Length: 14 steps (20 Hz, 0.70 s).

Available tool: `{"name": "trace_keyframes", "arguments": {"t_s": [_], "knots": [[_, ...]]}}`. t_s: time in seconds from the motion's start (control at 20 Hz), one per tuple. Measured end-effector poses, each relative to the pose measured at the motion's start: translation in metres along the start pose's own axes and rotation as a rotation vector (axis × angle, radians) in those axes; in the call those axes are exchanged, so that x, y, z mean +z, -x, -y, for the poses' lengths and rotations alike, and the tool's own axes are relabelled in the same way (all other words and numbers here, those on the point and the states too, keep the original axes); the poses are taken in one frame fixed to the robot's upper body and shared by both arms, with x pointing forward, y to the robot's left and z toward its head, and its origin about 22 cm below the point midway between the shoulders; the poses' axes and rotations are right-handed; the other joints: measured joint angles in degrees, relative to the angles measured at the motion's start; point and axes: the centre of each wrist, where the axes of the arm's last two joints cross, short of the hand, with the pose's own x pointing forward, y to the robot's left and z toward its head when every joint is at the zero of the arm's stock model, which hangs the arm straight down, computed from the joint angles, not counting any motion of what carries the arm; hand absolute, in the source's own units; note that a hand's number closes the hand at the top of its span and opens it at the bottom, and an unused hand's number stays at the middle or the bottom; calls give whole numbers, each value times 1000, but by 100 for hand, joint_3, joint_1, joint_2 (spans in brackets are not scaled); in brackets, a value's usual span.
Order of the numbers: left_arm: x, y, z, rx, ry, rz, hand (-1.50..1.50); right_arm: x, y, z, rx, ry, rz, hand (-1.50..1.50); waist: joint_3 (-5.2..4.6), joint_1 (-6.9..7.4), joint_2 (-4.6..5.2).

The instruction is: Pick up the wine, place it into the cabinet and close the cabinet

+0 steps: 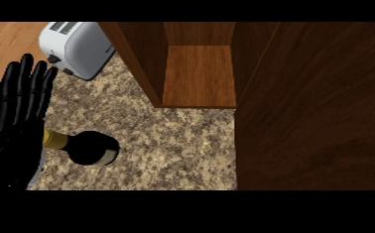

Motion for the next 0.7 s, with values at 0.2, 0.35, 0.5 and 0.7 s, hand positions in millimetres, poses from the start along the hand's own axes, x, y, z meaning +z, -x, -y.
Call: {"name": "trace_keyframes", "arguments": {"t_s": [0.2, 0.35, 0.5, 0.7], "knots": [[17, -6, 1, 25, 81, 16, -150, 10, -4, 1, -28, -19, 2, -150, -100, -69, -23], [33, -9, 6, 124, 184, -10, -150, 21, -7, 0, -65, -77, -24, -150, -133, -85, -42], [50, -11, 17, 276, 237, -83, -150, 29, -14, -5, -119, -170, -74, -150, -149, -77, -53], [67, -31, 22, 362, 263, -125, -150, 39, -33, -3, -156, -237, -105, -150, -154, -93, -49]]}}
